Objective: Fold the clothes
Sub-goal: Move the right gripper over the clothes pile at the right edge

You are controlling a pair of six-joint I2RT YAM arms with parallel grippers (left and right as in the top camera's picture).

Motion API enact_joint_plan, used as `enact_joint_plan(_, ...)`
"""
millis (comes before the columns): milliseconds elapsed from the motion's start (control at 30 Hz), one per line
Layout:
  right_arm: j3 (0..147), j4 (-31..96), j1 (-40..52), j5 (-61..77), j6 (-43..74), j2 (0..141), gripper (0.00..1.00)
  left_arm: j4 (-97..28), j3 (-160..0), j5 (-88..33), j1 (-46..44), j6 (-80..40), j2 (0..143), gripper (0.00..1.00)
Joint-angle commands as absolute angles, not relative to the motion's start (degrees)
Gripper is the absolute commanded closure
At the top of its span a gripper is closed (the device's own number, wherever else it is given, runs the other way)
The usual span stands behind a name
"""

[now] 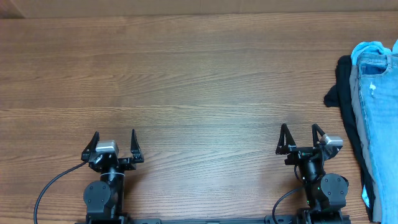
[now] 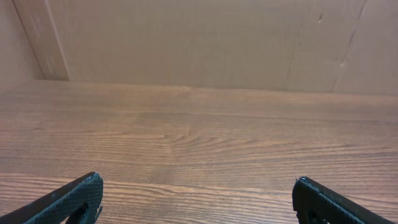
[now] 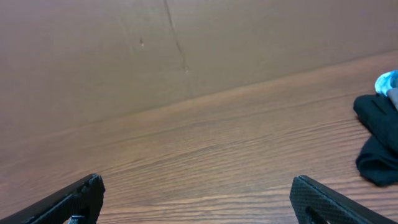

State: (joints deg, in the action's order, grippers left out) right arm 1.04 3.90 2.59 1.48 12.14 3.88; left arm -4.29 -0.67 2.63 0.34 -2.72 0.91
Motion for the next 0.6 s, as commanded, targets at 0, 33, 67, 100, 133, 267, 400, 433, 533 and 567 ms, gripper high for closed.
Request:
enact_joint_plan(0, 0.7, 2.7, 2.2, 3.6, 12.3, 3.9, 0.0, -4.1, -0.3, 3.2, 0.0, -1.3, 0.4, 0.0)
enact_joint_plan(33, 1.3, 3.0, 2.2, 3.6, 12.5, 3.9, 0.0, -4.1, -0.3, 3.2, 0.0, -1.3, 0.4, 0.0)
enact_joint_plan(67, 2.5, 4.3, 2.2, 3.6, 12.5, 3.9, 0.0, -4.1, -0.3, 3.2, 0.0, -1.3, 0.4, 0.0)
enact_joint_plan(100, 3.8, 5.8, 2.2, 3.6, 12.5, 3.9, 0.0, -4.1, -0.3, 3.2, 0.0, -1.3, 0.4, 0.0)
enact_joint_plan(133, 5.3, 7.4, 2.2, 3.6, 12.5, 3.9, 0.0, -4.1, -0.3, 3.2, 0.0, -1.3, 0.4, 0.0)
enact_joint_plan(267, 13.0, 14.1, 2.2, 3.6, 12.5, 3.9, 0.0, -4.1, -0.3, 3.2, 0.0, -1.3, 0.4, 0.0)
enact_joint_plan(400, 23.4, 21.5, 2.2, 2.5, 16.2, 3.9, 0.0, -4.1, -0.3, 3.2, 0.0, -1.3, 0.4, 0.0)
enact_joint_plan(433, 26.2, 23.6, 2.2, 1.0, 17.7, 4.0, 0.0, -4.1, -0.3, 3.2, 0.0, -1.3, 0.4, 0.0)
enact_joint_plan(533, 34.8, 30.3, 2.2, -2.9, 20.0, 4.7, 0.0, -4.1, -0.3, 3.2, 0.0, -1.3, 0.4, 0.0)
enact_joint_plan(567, 37.6, 32.1, 2.2, -3.2, 20.0, 5.3, 0.0, -4.1, -0.3, 3.2, 0.0, -1.3, 0.4, 0.0)
